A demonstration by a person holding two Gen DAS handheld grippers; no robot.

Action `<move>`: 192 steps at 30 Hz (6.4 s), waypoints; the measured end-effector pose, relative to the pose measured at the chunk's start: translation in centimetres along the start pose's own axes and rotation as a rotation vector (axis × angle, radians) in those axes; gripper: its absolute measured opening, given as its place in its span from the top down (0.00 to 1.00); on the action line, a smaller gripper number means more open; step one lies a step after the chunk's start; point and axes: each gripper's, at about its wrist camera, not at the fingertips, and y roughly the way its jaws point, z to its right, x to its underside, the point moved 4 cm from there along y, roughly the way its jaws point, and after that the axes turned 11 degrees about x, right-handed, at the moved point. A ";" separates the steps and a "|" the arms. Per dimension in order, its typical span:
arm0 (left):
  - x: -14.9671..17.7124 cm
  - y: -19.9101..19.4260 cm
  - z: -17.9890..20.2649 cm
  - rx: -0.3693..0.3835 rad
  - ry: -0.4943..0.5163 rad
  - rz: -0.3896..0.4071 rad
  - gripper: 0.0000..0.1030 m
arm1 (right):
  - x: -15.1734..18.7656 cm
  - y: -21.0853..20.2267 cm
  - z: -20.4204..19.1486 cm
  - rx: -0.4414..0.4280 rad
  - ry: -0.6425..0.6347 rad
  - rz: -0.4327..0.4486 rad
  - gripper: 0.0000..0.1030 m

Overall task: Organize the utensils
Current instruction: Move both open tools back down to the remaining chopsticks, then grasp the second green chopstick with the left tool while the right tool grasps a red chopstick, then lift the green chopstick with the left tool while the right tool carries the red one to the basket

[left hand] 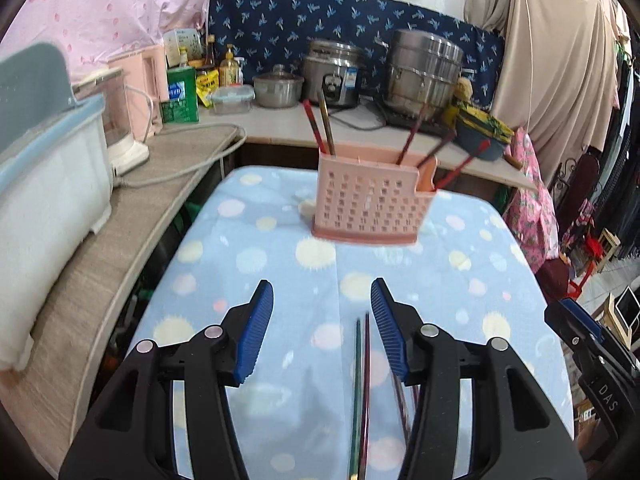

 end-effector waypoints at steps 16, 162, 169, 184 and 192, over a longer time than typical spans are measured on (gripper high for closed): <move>12.0 0.8 -0.7 -0.008 -0.006 -0.183 0.53 | 12.3 0.1 0.3 -0.001 -0.050 -0.200 0.65; 13.3 3.2 -3.7 0.093 -0.099 -0.298 0.93 | -1.2 -4.9 0.8 -0.003 0.036 0.082 0.93; 3.3 -2.1 -3.5 0.100 -0.088 -0.094 0.93 | -4.0 -5.2 0.7 -0.013 0.030 0.120 0.93; -16.4 -4.0 -0.6 0.106 -0.037 0.184 0.93 | -16.1 -1.0 0.0 -0.093 0.120 0.208 0.93; -24.2 -2.2 0.5 0.114 -0.050 0.308 0.93 | -23.7 2.2 -1.8 -0.129 0.168 0.276 0.93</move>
